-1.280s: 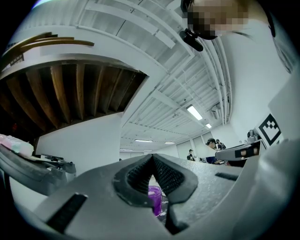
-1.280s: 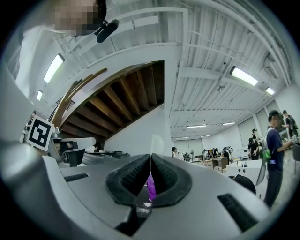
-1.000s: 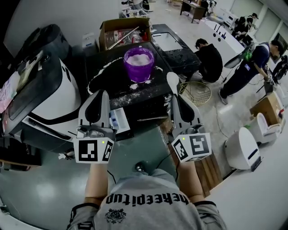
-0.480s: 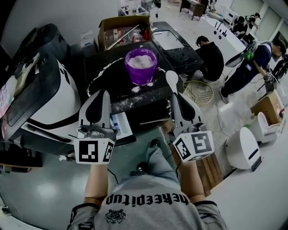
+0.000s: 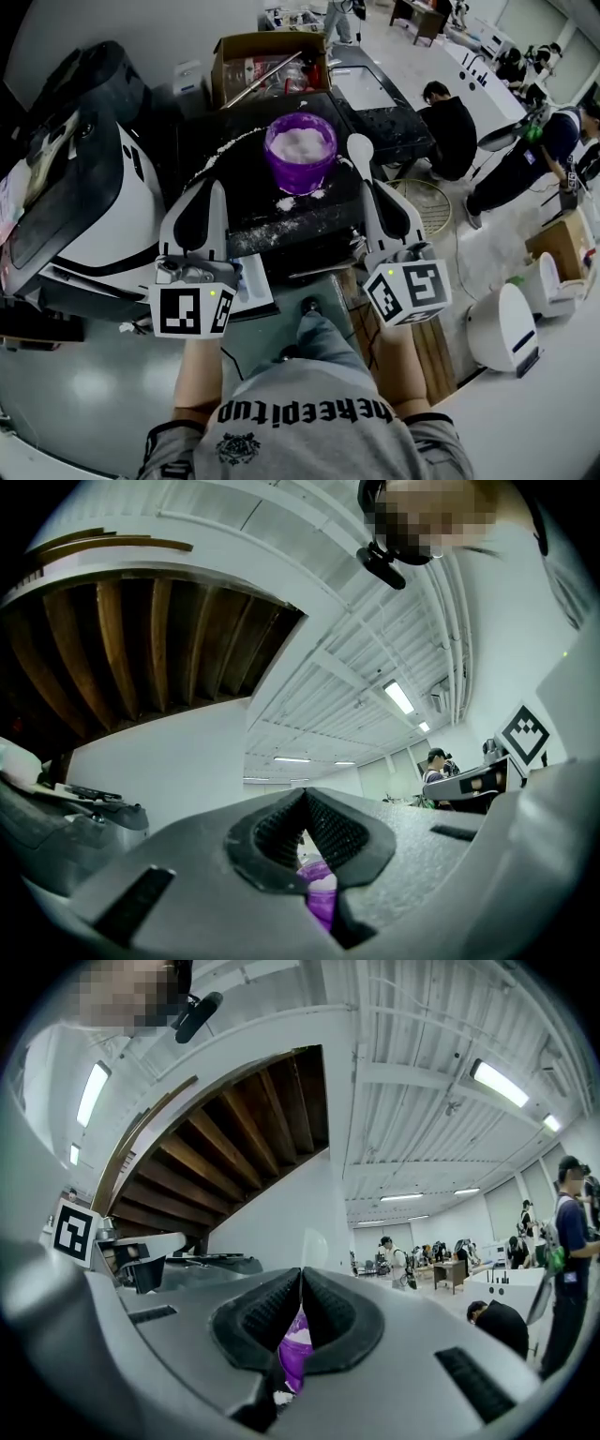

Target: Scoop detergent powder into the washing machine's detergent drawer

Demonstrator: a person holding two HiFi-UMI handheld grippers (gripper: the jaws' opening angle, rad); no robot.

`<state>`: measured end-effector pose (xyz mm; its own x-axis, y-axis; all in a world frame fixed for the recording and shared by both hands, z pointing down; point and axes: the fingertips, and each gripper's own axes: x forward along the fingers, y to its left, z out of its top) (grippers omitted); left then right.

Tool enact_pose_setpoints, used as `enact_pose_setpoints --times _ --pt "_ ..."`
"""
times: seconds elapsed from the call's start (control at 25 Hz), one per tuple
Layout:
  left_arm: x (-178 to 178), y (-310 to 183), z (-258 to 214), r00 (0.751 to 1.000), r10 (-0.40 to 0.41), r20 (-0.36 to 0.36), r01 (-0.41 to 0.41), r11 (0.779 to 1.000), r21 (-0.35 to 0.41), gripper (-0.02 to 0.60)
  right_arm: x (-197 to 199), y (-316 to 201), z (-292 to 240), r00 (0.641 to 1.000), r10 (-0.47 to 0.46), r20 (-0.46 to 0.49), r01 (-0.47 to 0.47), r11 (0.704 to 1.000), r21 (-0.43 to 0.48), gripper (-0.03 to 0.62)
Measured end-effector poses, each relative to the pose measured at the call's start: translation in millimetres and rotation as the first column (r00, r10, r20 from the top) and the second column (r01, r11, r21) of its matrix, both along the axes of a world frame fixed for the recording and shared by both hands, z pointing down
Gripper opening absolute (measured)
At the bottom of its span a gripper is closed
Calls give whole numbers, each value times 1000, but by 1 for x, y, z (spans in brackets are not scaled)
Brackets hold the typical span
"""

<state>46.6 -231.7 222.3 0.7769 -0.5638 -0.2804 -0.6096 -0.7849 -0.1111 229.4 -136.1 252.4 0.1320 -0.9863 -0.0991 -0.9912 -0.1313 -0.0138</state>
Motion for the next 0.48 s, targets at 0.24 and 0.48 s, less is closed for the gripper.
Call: enact_pose_setpoints --times 0.24,0.48 --pt "24 -30 -2 1000 -26 -10 26 1000 -3 3 27 -37 -4 999 -39 -11 39 999 -8 6" --pt "47 -50 -1 999 -50 -11 50 999 -9 3 50 -66 -2 996 -82 -18 81 996 -37 6"
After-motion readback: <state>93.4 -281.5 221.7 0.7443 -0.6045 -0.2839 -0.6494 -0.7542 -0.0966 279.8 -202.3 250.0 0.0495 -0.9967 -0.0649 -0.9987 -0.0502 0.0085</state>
